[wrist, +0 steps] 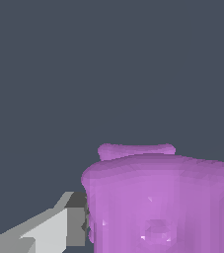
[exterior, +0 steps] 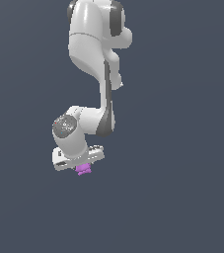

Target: Pick up the object and move it to a goal position.

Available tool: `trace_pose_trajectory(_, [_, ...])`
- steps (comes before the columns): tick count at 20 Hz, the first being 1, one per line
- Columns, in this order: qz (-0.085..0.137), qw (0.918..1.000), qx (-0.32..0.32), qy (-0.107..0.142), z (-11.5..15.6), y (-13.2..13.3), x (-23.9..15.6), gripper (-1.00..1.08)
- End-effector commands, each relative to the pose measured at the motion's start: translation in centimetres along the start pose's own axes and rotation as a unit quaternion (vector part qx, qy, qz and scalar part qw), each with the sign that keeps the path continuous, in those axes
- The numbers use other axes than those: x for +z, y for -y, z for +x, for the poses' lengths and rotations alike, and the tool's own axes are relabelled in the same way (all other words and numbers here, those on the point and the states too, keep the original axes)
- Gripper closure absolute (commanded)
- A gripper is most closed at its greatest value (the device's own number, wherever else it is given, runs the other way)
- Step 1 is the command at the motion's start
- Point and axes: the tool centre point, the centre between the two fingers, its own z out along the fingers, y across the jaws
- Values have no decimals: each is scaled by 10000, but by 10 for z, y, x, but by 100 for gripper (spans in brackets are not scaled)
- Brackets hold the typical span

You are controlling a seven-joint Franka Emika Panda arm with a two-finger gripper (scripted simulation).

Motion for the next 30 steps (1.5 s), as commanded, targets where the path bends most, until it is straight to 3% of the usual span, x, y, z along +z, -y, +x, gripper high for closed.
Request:
trace_pose_trajectory(1, [-3, 10000, 0, -5, 1, 0, -5, 108])
trace_pose_trajectory(8, [-3, 10000, 0, -5, 3, -2, -45, 108])
trace_pose_trajectory(23, [-3, 10000, 0, -5, 17, -9, -201, 108])
trace_pose_trajectory(30, [-3, 10000, 0, -5, 23, -12, -250, 108])
